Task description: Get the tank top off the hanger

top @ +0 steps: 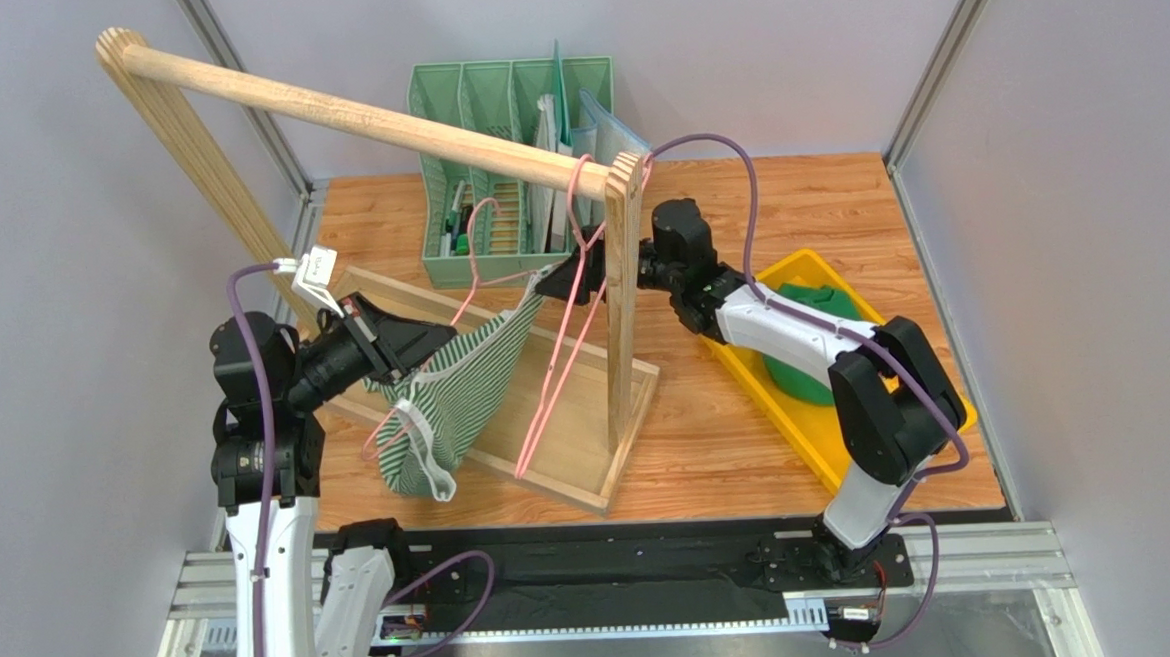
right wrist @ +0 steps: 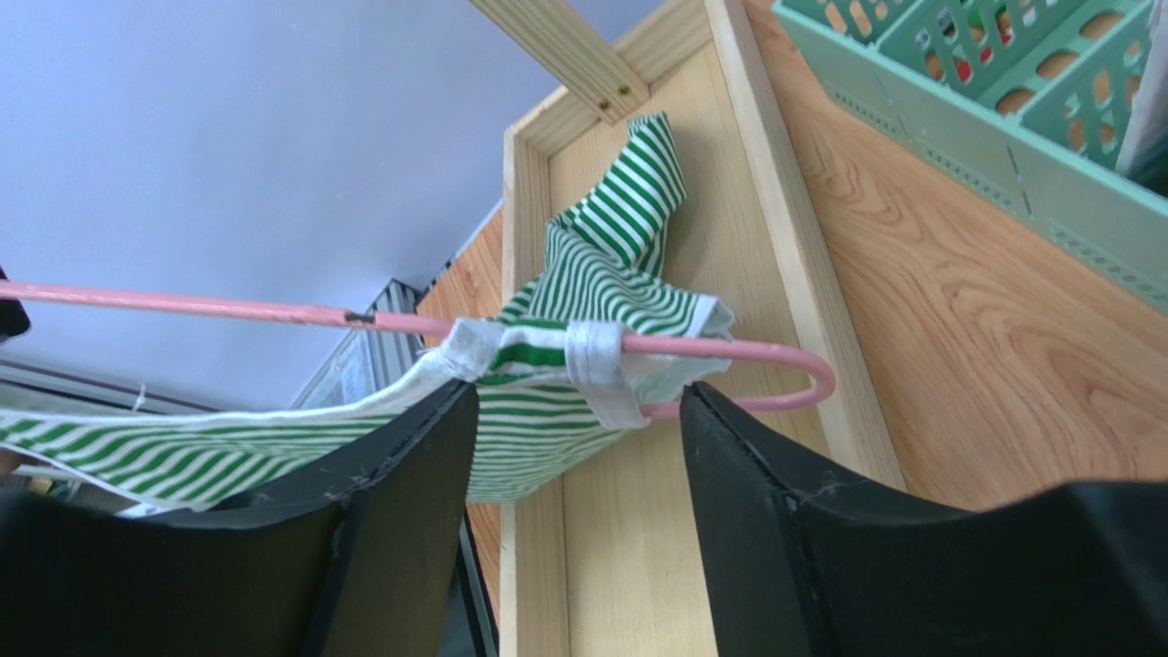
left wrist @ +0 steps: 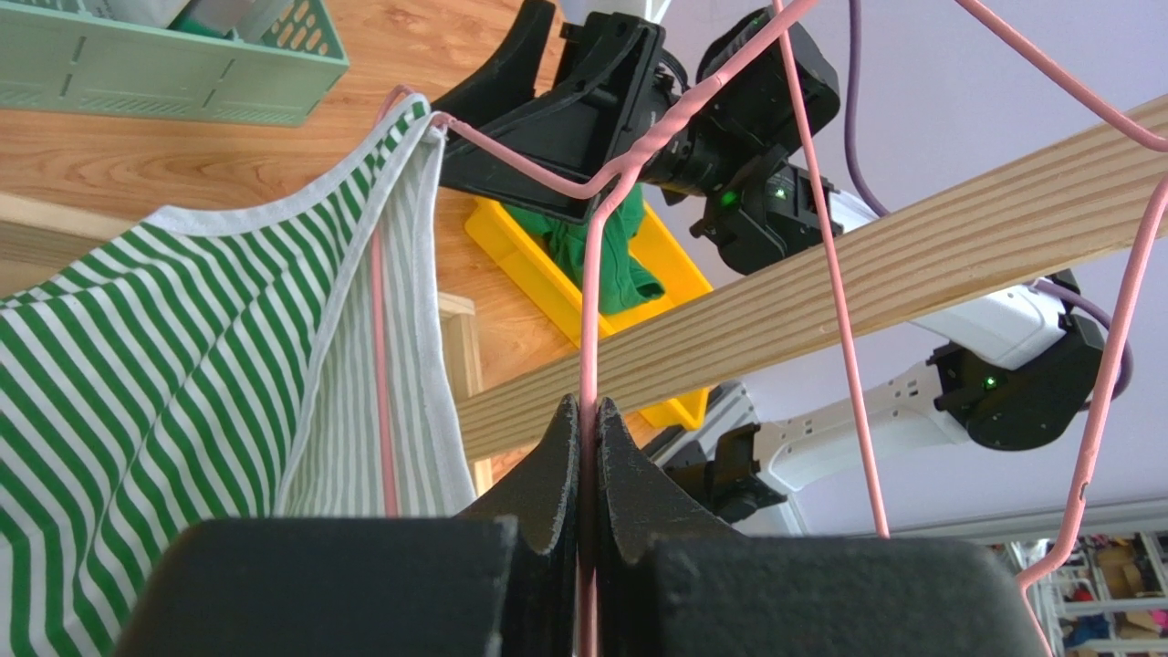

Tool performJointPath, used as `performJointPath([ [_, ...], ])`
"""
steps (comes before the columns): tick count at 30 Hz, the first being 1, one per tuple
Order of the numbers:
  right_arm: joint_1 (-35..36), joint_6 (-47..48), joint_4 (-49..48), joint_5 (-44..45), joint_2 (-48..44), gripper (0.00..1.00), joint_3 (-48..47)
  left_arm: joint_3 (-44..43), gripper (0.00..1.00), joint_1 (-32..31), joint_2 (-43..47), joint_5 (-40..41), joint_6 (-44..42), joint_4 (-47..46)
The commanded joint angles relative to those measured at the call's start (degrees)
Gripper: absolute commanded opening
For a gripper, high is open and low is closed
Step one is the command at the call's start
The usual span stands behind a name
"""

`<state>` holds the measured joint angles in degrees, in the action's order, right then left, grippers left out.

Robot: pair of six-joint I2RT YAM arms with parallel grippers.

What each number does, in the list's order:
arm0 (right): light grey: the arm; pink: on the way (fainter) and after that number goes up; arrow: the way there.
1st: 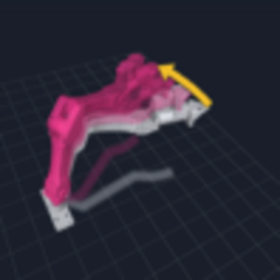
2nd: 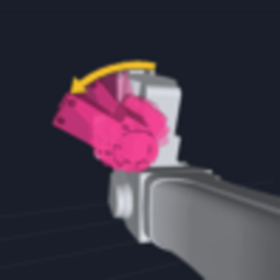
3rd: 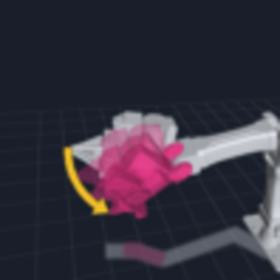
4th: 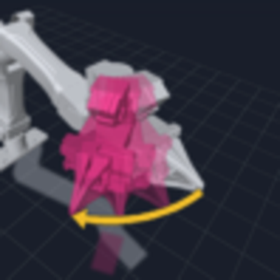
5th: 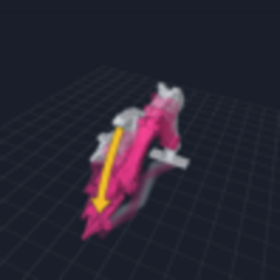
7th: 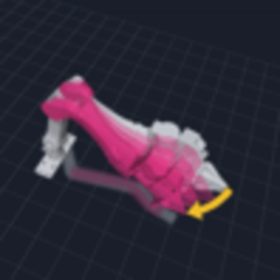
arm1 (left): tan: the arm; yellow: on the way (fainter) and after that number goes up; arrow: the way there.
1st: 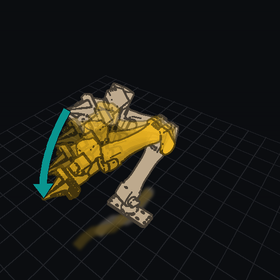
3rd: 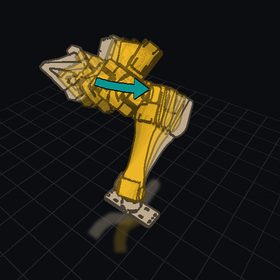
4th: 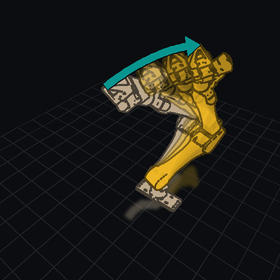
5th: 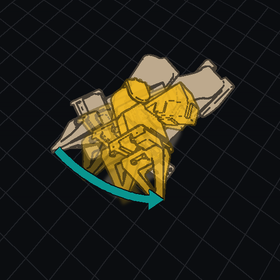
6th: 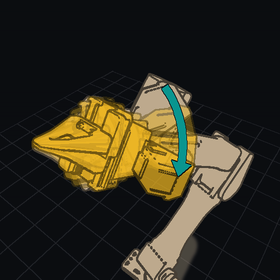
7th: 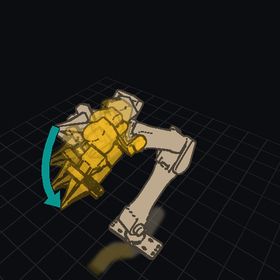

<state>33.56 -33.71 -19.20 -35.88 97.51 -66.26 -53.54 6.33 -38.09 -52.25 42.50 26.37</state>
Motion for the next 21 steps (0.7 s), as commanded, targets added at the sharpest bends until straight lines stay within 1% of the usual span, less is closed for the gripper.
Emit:
performJointPath([
  [1, 0.6, -1.2, -5.8, 1.0, 1.6, 0.60, -3.5, -2.2, 0.00, -0.3, 0.3, -1.4, -0.7, -1.7],
  [4, 1.3, -1.8, -6.8, 1.5, 2.2, 0.58, -3.6, -2.3, 0.00, -0.3, 0.4, -1.4, -0.8, -1.4],
  [6, 1.5, -2.2, -7.3, 2.1, 2.4, 0.54, -3.6, -2.4, 0.00, -0.4, 0.6, -1.4, -0.8, -1.1],
  [9, 1.9, -3.1, -9.6, 2.3, 2.9, 0.45, -3.1, -2.5, 0.00, -0.3, 0.8, -1.4, -1.0, -0.7],
  [12, 1.9, -4.3, -14.8, 1.0, 2.6, 0.45, -1.1, -2.9, 0.00, -0.4, 1.0, -0.8, -1.7, 0.6],
  [13, 1.9, -4.9, -15.2, 1.2, 2.3, 0.46, -0.4, -3.0, 0.00, -0.3, 1.0, -0.8, -2.0, 0.8],
  [15, 1.9, -5.1, -15.2, 1.5, 2.5, 0.44, -0.4, -3.2, 0.00, -0.3, 1.1, -0.7, -2.0, 1.0],
  [16, 1.9, -5.8, -15.3, 1.6, 2.9, 0.42, -0.5, -3.2, 0.00, -0.4, 1.1, -0.9, -2.0, 1.0],
  [17, 1.9, -6.2, -15.3, 1.7, 3.1, 0.33, -0.5, -3.2, 0.00, -0.3, 1.2, -0.9, -2.0, 1.0],
  [19, 1.9, -6.8, -15.2, 2.5, 3.4, 0.26, -0.6, -3.3, 0.00, -0.3, 1.3, -0.7, -2.0, 1.1],
  [20, 1.9, -6.7, -14.6, 3.1, 3.3, 0.19, -0.7, -3.6, 0.00, -0.3, 1.3, -0.2, -2.1, 1.3],
  [21, 1.9, -6.6, -13.2, 3.8, 3.0, 0.15, -0.5, -3.7, 0.00, -0.3, 1.4, 0.0, -2.4, 1.8],
])
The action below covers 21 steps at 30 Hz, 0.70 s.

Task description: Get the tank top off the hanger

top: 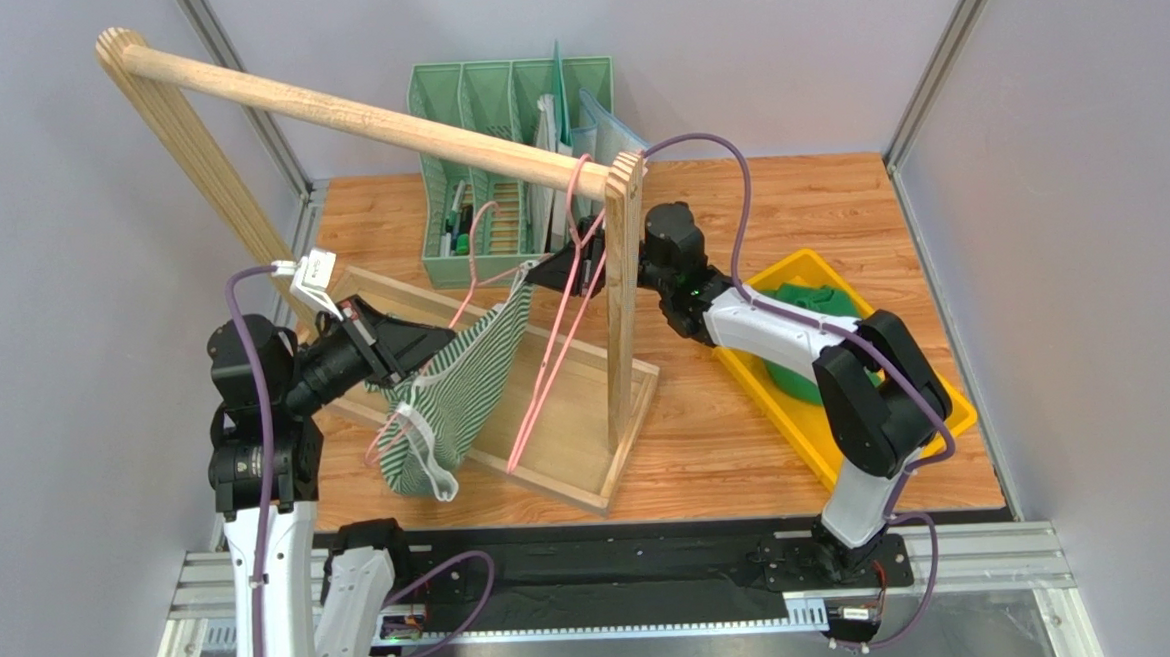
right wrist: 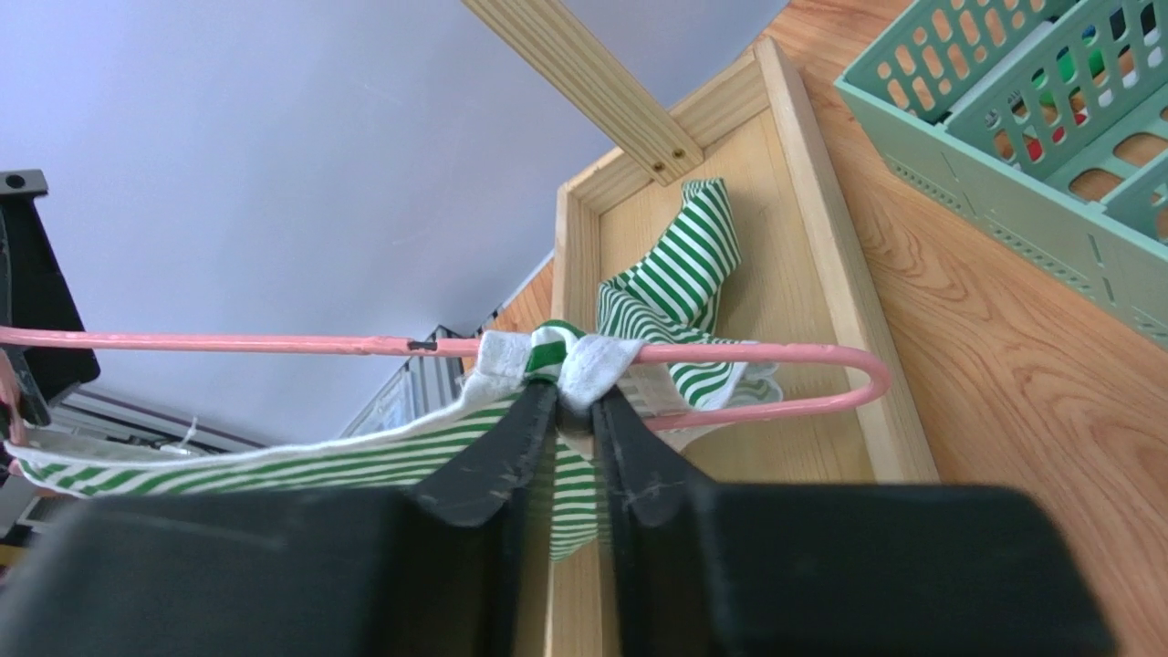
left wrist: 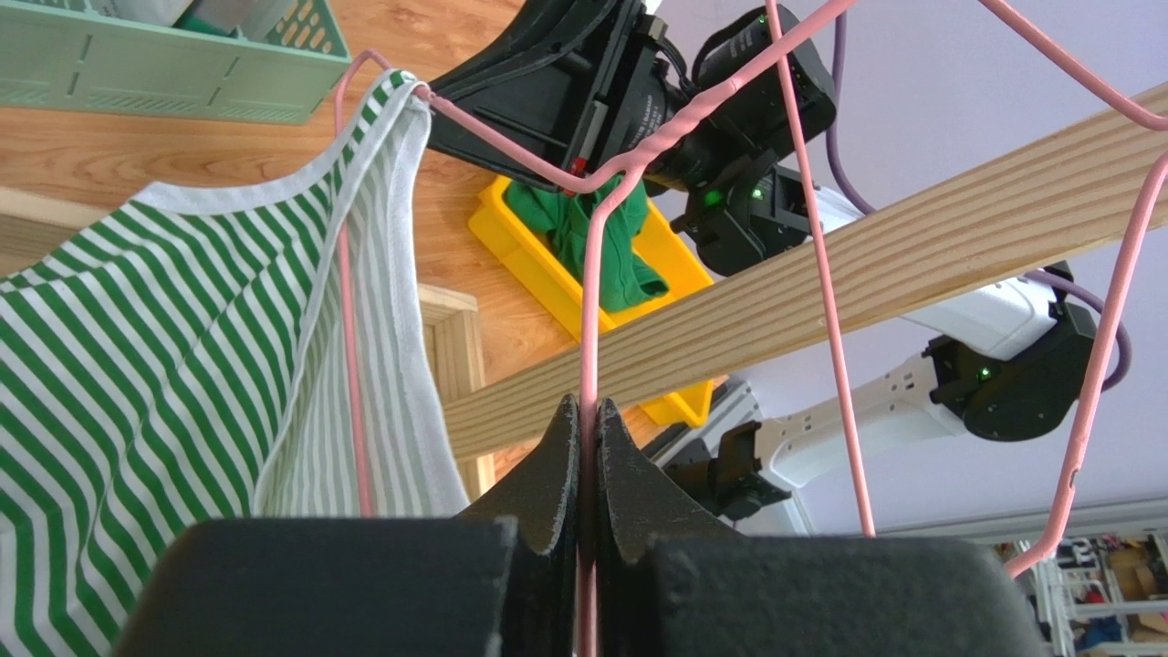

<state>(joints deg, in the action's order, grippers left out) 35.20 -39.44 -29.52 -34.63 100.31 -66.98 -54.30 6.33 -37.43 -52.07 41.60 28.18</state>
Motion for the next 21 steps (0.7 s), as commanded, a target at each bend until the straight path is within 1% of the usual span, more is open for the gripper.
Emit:
performJointPath([
  [1, 0.2, -0.6, -2.0, 4.7, 0.0, 0.13, 0.4, -3.1, 0.00, -0.4, 0.9, 0.1, -1.9, 0.5],
  [2, 0.2, -0.1, -0.6, 6.1, -0.7, 0.04, 0.6, -3.6, 0.00, -0.4, 1.0, 0.9, -2.1, 1.4],
  [3, 0.2, 0.2, 2.6, 7.6, -1.1, 0.00, 0.6, -4.0, 0.00, -0.4, 1.0, 1.2, -2.8, 1.8],
  [4, 0.2, 0.3, 4.0, 10.3, -1.4, 0.00, 0.6, -4.3, 0.00, -0.3, 1.0, 1.7, -3.0, 2.2],
  [6, 0.2, -0.1, 7.6, 12.3, -2.3, 0.00, 0.7, -4.7, 0.00, -0.4, 1.3, 2.2, -3.4, 2.9],
  [8, 0.2, -0.6, 10.5, 16.1, -2.9, 0.00, 0.7, -4.8, 0.00, -0.4, 1.5, 3.4, -3.9, 3.5],
  [9, 0.2, -1.6, 14.1, 17.7, -3.6, 0.00, 0.5, -4.9, 0.00, -0.3, 1.7, 3.6, -4.2, 3.6],
  [10, 0.0, -1.9, 15.7, 20.7, -4.0, 0.00, 0.5, -5.0, 0.00, -0.3, 1.8, 3.9, -4.8, 3.9],
  [11, 0.0, -2.3, 16.8, 21.6, -4.2, 0.00, 0.5, -5.0, 0.00, -0.3, 2.0, 4.3, -5.0, 3.9],
  [16, -1.0, -4.9, 22.4, 23.6, -4.2, 0.00, -0.8, -4.9, 0.00, -0.3, 3.2, 4.3, -5.7, 3.5],
  [21, -1.9, -6.6, 25.9, 23.7, -3.5, 0.00, -1.7, -6.9, 0.00, -0.3, 2.9, 5.7, -8.2, 6.8],
])
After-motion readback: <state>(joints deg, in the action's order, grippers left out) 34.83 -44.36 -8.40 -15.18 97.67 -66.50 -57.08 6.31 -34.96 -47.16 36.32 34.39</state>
